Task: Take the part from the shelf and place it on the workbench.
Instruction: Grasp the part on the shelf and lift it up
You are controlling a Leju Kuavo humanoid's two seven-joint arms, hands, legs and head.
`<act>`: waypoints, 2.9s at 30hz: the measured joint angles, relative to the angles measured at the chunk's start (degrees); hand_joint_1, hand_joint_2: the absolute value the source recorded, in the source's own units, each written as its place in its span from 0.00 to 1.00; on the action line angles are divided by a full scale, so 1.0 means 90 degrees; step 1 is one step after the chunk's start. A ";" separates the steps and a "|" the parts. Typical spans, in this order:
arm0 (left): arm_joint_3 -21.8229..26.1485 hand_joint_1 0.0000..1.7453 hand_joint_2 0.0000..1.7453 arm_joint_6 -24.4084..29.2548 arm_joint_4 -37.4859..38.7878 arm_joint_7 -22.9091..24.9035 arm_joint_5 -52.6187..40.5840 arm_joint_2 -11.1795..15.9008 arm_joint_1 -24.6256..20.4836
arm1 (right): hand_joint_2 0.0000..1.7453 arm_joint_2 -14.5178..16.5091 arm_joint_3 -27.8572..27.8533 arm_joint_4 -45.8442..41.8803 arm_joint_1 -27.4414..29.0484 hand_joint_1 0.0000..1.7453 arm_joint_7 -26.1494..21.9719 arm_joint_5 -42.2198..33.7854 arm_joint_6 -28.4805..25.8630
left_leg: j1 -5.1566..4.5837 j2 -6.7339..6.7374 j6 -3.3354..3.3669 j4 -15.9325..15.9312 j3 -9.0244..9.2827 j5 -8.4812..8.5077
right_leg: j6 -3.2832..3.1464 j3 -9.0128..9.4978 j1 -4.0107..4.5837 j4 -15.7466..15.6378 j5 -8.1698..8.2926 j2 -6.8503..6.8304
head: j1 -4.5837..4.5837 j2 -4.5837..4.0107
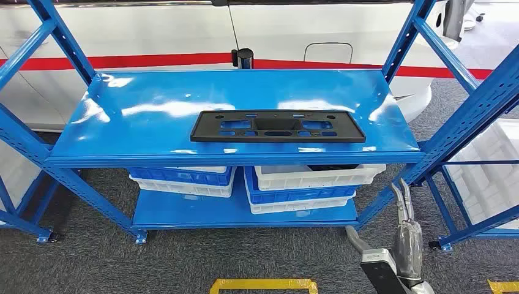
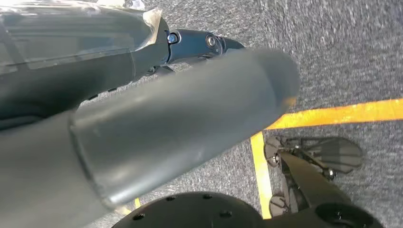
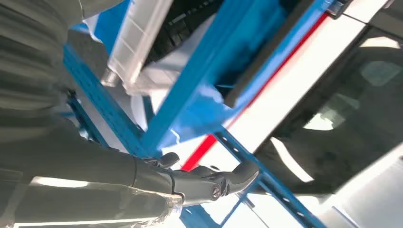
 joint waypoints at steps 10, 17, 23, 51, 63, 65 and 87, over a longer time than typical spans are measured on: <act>-0.0656 0.00 1.00 -0.0638 0.0006 -0.0087 -0.0915 0.0078 -0.0062 | 1.00 -0.0082 0.0327 -0.0552 -0.0157 0.00 0.0599 0.1397 -0.0053 | 0.0000 -0.0001 0.0000 0.0000 -0.0003 0.0000 | 0.0000 -0.0001 0.0000 0.0000 0.0000 0.0000 | 0.0000 0.0000; -0.0892 0.00 1.00 -0.0886 0.0013 -0.0169 -0.1099 0.0117 -0.0163 | 1.00 -0.0002 0.0432 -0.0497 -0.0373 0.00 0.0984 0.2695 -0.0175 | 0.0000 -0.0002 0.0000 0.0000 -0.0005 0.0000 | 0.0000 -0.0001 0.0001 0.0000 0.0000 -0.0001 | 0.0001 0.0000; -0.1004 0.00 1.00 -0.1049 0.0015 -0.0275 -0.1235 0.0118 -0.0210 | 1.00 0.0128 0.0456 -0.0221 -0.0626 0.00 0.1398 0.3604 -0.0225 | 0.0000 0.0000 0.0000 0.0000 -0.0005 0.0001 | 0.0000 -0.0002 0.0000 0.0001 0.0000 0.0000 | 0.0000 0.0000; -0.1079 0.00 1.00 -0.1229 0.0018 -0.1238 -0.1091 0.0109 -0.0426 | 1.00 0.0742 -0.0178 0.1191 -0.1617 0.00 0.2248 0.4594 -0.0235 | 0.0000 -0.0001 0.0002 0.0001 -0.0007 0.0006 | 0.0000 -0.0002 0.0000 0.0003 0.0001 -0.0001 | 0.0000 0.0000; -0.1082 0.00 1.00 -0.1331 0.0018 -0.1144 -0.1169 0.0111 -0.0452 | 1.00 0.0857 -0.0224 0.1441 -0.1796 0.00 0.2308 0.4635 -0.0121 | 0.0000 0.0000 0.0002 0.0001 -0.0012 0.0005 | 0.0000 -0.0005 0.0000 0.0002 0.0001 0.0000 | 0.0000 0.0000; -0.1095 0.00 1.00 -0.1451 0.0018 -0.0917 -0.1256 0.0114 -0.0504 | 1.00 0.0888 -0.0229 0.1513 -0.1921 0.00 0.2358 0.4645 -0.0031 | 0.0000 0.0000 0.0002 0.0001 -0.0011 0.0007 | 0.0000 -0.0006 0.0000 0.0003 0.0001 0.0000 | 0.0000 0.0000; -0.1495 0.00 1.00 -0.1776 0.0021 -0.0362 -0.1665 0.0101 -0.0940 | 1.00 0.1530 -0.0187 0.3231 -0.3550 0.00 0.2653 0.4823 0.0484 | 0.0000 -0.0001 0.0002 0.0002 -0.0013 0.0016 | 0.0003 -0.0004 0.0000 0.0009 0.0005 -0.0001 | 0.0000 0.0000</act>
